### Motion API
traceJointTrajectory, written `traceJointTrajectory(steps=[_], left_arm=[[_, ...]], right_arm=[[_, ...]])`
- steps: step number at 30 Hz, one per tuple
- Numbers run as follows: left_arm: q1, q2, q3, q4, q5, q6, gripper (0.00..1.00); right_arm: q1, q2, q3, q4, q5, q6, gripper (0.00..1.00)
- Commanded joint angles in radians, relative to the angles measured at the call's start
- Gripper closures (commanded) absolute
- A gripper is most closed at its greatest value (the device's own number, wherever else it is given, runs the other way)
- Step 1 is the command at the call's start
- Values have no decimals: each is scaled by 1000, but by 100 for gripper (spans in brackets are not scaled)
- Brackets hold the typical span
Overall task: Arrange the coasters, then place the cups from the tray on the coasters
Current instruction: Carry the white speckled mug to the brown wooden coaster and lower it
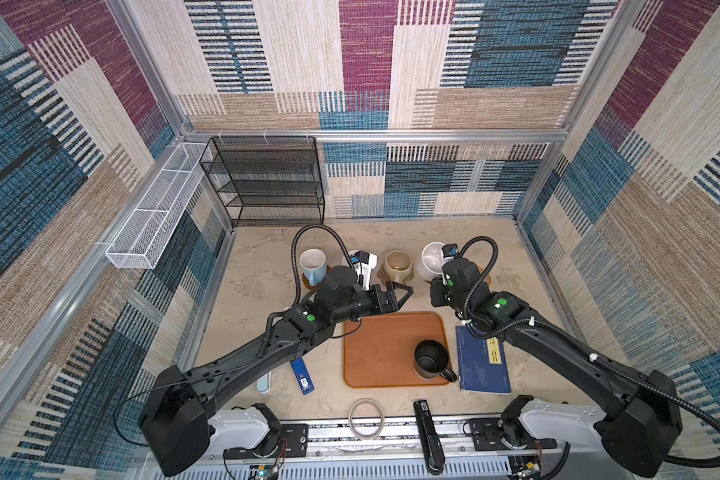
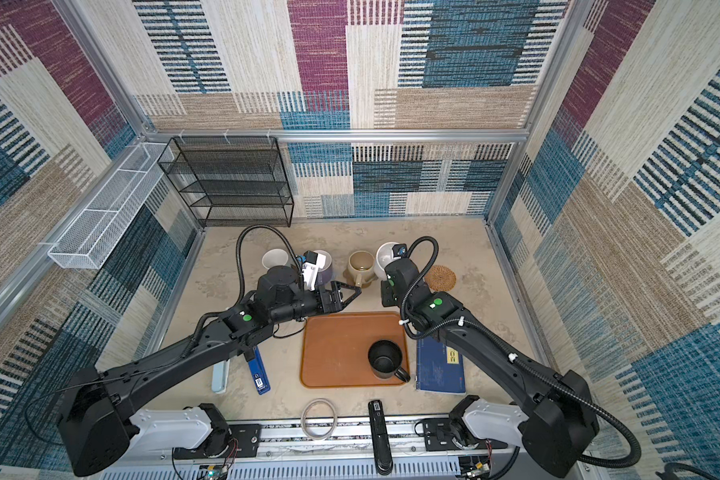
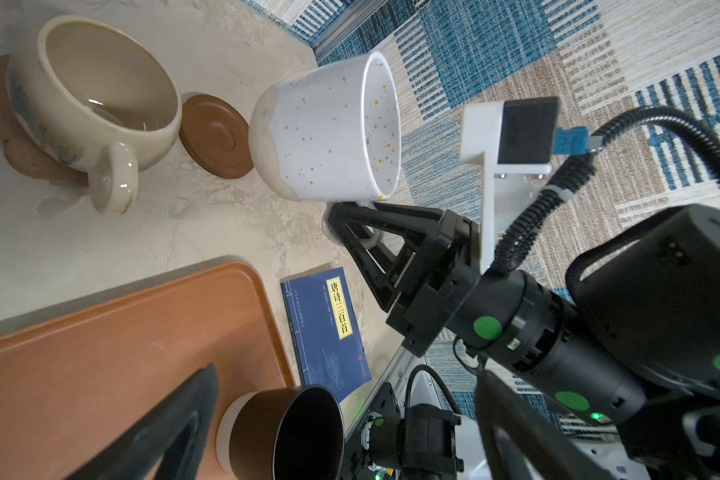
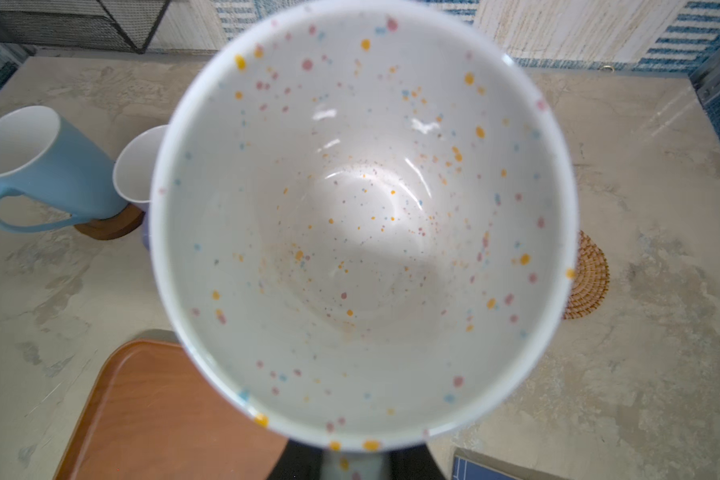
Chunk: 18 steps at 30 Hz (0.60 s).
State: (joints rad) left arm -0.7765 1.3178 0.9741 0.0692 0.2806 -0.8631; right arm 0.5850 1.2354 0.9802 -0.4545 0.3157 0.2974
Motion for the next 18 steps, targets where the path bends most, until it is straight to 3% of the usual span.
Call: traceJointTrajectory(steps=[1, 9, 18], left_arm=[[3, 58, 55, -31, -70, 71, 1], [57, 212, 168, -21, -46, 62, 1], [66, 372, 322, -97, -75, 83, 1]], right_arm=[[-44, 49, 33, 99, -28, -30, 100], [-177, 217, 92, 116, -97, -58, 100], [-252, 385, 182, 118, -142, -81, 100]])
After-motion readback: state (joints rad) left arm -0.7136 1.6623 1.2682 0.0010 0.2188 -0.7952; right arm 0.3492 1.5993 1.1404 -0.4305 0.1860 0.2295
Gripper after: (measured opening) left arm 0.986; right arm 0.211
